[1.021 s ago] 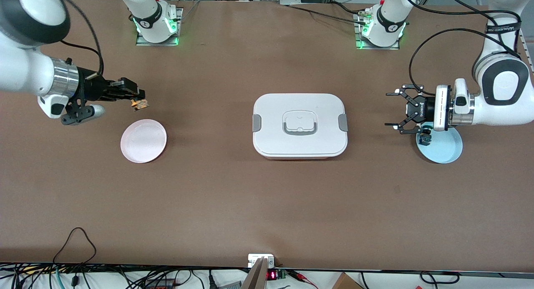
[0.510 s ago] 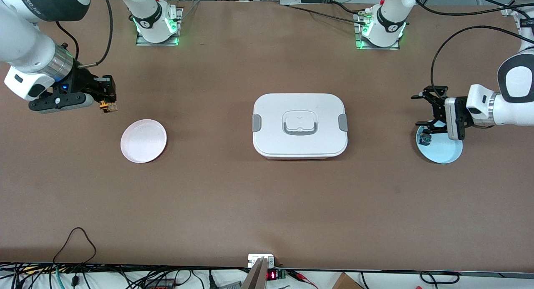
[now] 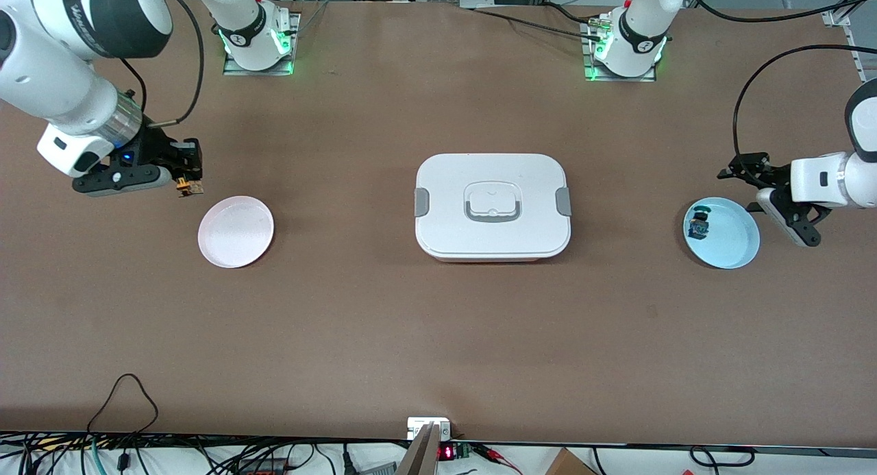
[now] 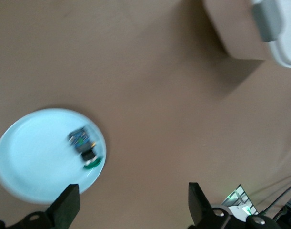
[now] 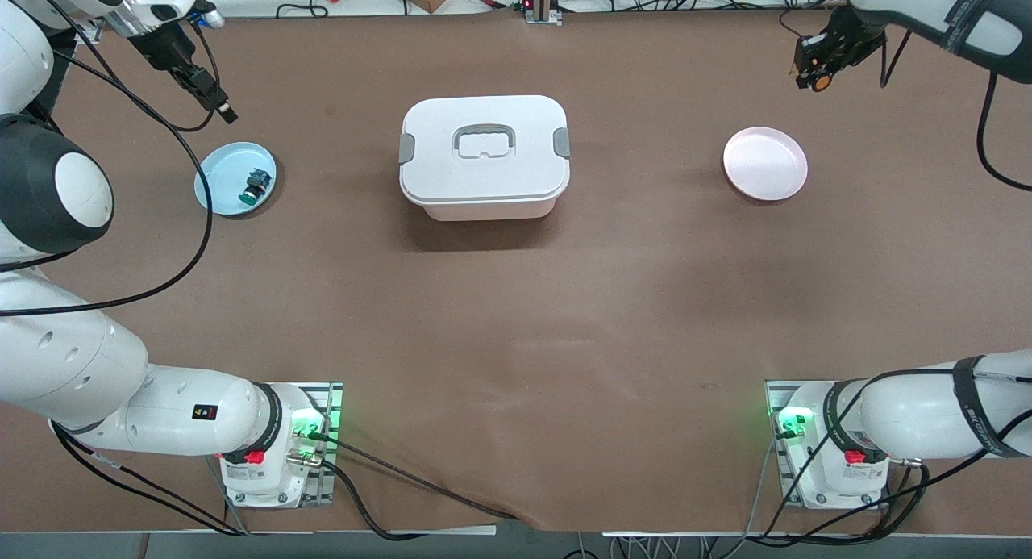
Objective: Transfer orange switch to right arm and place
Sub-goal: 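Move the switch over the white plate while the left gripper withdraws, then lower the orange switch onto the white plate and open the right gripper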
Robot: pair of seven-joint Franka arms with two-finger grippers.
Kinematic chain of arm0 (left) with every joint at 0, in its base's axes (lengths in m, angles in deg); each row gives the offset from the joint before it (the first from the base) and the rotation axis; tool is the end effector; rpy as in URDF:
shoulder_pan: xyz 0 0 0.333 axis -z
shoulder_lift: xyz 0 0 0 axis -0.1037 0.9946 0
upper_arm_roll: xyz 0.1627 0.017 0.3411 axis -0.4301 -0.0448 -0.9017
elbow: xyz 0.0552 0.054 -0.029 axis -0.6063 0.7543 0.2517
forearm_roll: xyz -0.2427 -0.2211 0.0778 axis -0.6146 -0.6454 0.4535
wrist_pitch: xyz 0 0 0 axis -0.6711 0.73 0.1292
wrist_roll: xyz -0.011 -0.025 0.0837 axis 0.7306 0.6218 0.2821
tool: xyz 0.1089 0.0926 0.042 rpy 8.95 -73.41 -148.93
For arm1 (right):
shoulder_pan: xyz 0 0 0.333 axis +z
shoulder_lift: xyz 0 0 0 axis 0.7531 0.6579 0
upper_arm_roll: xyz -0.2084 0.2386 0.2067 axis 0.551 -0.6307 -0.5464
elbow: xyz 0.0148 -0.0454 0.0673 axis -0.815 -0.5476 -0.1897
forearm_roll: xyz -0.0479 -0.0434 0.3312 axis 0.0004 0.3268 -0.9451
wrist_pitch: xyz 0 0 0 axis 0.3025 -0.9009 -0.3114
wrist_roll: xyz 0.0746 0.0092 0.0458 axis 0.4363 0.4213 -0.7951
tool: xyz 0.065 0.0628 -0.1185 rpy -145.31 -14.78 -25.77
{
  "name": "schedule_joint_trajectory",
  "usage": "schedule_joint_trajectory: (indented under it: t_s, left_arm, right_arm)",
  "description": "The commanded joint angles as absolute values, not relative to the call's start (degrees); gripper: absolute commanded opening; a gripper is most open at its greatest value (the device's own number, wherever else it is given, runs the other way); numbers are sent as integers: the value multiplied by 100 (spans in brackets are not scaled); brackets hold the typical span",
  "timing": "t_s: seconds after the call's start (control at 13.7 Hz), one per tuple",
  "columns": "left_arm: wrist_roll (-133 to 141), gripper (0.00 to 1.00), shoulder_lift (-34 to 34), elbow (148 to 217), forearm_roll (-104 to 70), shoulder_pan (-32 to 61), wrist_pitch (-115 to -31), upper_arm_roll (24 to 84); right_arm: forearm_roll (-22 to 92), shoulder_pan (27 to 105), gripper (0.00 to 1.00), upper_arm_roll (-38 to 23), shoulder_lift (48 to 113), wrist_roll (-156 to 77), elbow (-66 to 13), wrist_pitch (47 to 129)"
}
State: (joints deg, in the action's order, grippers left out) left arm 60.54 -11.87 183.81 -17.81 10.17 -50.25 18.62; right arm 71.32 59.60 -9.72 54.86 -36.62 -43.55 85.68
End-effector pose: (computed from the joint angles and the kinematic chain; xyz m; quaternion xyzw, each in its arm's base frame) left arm 0.5278 0.0814 0.4571 0.9394 -0.2944 -0.1196 0.1289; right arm 0.4846 0.0639 0.5095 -0.9966 -0.0820 0.0051 0.0078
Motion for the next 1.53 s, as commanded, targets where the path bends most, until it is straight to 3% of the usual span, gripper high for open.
schedule_joint_trajectory:
  t_s: [0.0, 0.36, 0.66, 1.09, 1.46]
  left_arm:
    - [4805, 100, -990, 17681, -1325, 1131, -4365, 1890]
    - [3382, 100, -997, 17196, -956, 1615, -3696, 1925]
    - [2314, 100, -1269, 17029, -1026, 1641, -3536, 2320]
    - [1726, 100, -1551, 17037, -1062, 1615, -3676, 2461]
    - [718, 100, -1569, 16923, -1062, 1624, -4193, 2478]
  right_arm:
    - [7237, 5950, 0, -984, 5397, -3669, -5111, 9465]
    - [7237, 5923, 0, -975, 6091, -3679, -5895, 11285]
    - [7237, 5853, 0, -966, 6855, -3802, -6273, 12665]
    - [7237, 5756, 0, -966, 7682, -3837, -6458, 13870]
    - [7228, 5747, 3, -966, 7709, -3820, -6485, 13951]
